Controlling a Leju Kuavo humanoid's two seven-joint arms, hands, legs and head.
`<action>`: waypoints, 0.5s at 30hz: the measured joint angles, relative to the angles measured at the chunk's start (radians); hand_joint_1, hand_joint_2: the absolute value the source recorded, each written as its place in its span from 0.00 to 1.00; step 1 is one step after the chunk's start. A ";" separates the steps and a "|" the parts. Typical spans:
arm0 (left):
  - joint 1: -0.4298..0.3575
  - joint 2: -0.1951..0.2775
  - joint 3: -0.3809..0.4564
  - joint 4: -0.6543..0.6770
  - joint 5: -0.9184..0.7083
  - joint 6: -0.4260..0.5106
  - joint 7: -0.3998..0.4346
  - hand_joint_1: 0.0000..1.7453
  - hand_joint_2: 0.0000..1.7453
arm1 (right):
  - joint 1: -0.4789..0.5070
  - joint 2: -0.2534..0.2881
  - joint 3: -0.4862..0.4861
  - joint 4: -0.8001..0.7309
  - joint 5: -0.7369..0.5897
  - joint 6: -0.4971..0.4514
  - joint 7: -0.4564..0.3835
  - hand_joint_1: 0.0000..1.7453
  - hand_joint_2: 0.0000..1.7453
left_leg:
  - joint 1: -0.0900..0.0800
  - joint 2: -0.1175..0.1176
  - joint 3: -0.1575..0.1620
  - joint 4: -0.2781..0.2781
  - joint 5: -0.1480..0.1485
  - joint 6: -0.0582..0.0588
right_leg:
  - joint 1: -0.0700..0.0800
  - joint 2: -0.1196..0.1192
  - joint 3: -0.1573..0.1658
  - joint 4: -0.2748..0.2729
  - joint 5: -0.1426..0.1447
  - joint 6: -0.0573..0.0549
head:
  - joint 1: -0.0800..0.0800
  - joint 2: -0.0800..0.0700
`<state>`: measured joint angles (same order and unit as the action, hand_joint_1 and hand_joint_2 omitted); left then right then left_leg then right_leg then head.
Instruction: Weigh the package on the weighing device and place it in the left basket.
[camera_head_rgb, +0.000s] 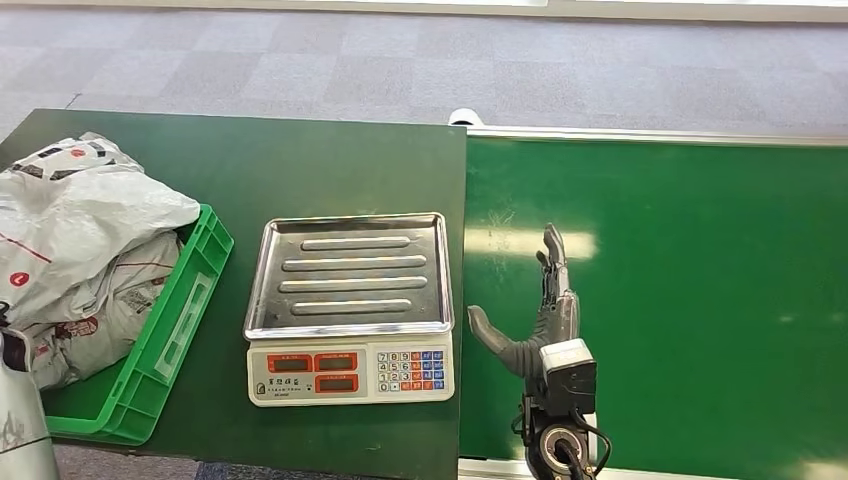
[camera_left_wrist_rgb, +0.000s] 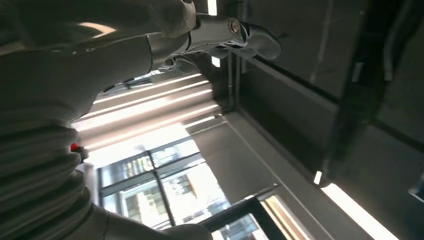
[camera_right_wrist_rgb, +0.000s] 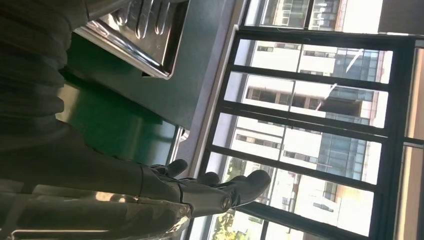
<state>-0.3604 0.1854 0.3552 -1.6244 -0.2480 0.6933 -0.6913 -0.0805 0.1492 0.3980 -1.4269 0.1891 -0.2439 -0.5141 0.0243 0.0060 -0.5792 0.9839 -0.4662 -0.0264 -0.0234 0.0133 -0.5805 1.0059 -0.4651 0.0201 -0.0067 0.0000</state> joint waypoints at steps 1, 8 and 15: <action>0.033 -0.011 -0.028 -0.057 -0.026 0.000 -0.006 0.00 1.00 | 0.004 0.000 -0.009 0.000 0.009 -0.006 0.002 0.00 1.00 | 0.000 0.000 0.000 0.000 0.000 0.000 | 0.000 0.000 0.000 0.000 0.000 0.000 | 0.000 0.000; 0.259 -0.047 -0.324 -0.275 0.087 -0.140 -0.010 0.00 1.00 | 0.046 -0.011 -0.119 -0.038 0.074 -0.040 -0.025 0.00 1.00 | -0.001 0.000 0.000 0.000 -0.001 0.000 | -0.001 0.000 0.000 0.000 0.000 0.000 | 0.000 0.000; 0.376 -0.135 -0.417 -0.295 0.297 -0.531 0.030 0.00 1.00 | 0.083 -0.018 -0.246 -0.123 0.106 -0.048 -0.028 0.00 1.00 | -0.001 0.000 0.000 0.000 -0.001 0.000 | -0.001 0.000 0.000 -0.001 0.000 0.001 | 0.000 0.000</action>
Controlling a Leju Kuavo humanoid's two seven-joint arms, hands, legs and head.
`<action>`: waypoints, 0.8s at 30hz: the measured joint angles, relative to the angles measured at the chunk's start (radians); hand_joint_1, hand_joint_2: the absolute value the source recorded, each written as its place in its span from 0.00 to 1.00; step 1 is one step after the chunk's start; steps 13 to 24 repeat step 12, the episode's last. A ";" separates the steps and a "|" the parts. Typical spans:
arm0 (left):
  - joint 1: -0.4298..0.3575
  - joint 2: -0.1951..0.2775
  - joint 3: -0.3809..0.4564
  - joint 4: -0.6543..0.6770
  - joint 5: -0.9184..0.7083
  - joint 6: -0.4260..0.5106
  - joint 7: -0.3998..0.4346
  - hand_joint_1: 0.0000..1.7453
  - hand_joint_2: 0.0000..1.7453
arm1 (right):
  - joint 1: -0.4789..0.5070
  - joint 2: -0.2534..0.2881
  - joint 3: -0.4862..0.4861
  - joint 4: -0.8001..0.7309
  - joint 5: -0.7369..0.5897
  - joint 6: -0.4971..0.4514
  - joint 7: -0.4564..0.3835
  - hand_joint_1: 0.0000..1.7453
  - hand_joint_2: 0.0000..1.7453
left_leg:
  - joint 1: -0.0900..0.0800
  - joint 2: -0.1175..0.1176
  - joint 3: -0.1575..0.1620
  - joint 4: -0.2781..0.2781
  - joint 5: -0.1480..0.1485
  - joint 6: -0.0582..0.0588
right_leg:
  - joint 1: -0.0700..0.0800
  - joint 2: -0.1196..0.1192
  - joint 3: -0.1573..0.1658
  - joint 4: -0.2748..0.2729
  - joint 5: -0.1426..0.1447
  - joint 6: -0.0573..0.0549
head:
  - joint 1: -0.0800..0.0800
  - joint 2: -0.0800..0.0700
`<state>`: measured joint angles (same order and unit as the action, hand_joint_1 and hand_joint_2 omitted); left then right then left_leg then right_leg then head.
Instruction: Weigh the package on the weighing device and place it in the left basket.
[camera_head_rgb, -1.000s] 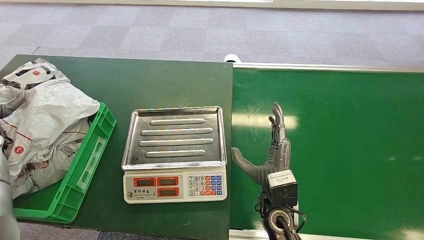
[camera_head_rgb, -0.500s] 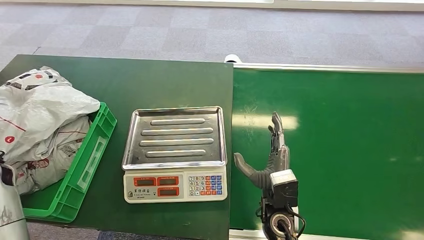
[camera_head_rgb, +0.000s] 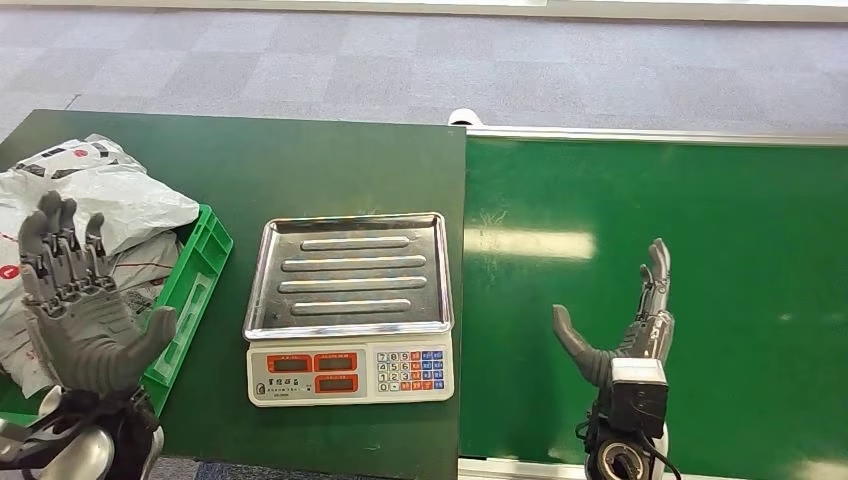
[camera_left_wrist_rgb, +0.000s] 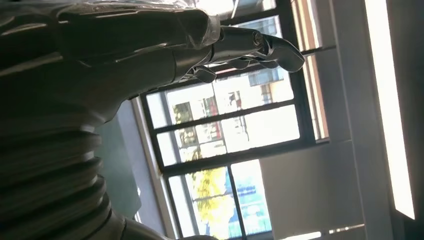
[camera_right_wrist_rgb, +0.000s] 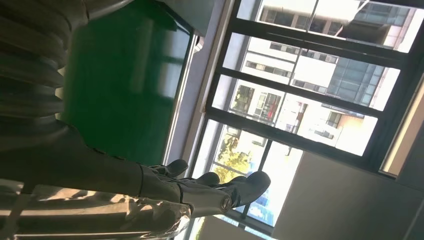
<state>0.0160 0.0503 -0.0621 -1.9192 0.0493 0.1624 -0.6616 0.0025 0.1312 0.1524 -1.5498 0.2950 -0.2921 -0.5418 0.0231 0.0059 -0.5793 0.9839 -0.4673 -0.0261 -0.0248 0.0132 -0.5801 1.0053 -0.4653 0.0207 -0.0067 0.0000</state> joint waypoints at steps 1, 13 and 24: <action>0.013 -0.017 -0.002 0.003 0.018 -0.039 0.008 0.00 1.00 | 0.007 -0.001 -0.014 -0.010 0.000 -0.001 0.000 0.00 1.00 | 0.000 0.000 0.000 0.000 0.000 0.000 | 0.000 0.000 0.000 0.000 0.000 0.000 | 0.000 0.000; 0.094 -0.119 0.009 0.136 0.153 -0.247 0.082 0.00 1.00 | 0.081 -0.005 -0.154 -0.073 -0.024 -0.031 -0.022 0.00 1.00 | 0.000 0.000 0.000 0.000 -0.001 0.000 | 0.000 0.000 0.000 0.000 0.000 0.000 | 0.000 0.000; 0.094 -0.119 0.009 0.136 0.153 -0.247 0.082 0.00 1.00 | 0.081 -0.005 -0.154 -0.073 -0.024 -0.031 -0.022 0.00 1.00 | 0.000 0.000 0.000 0.000 -0.001 0.000 | 0.000 0.000 0.000 0.000 0.000 0.000 | 0.000 0.000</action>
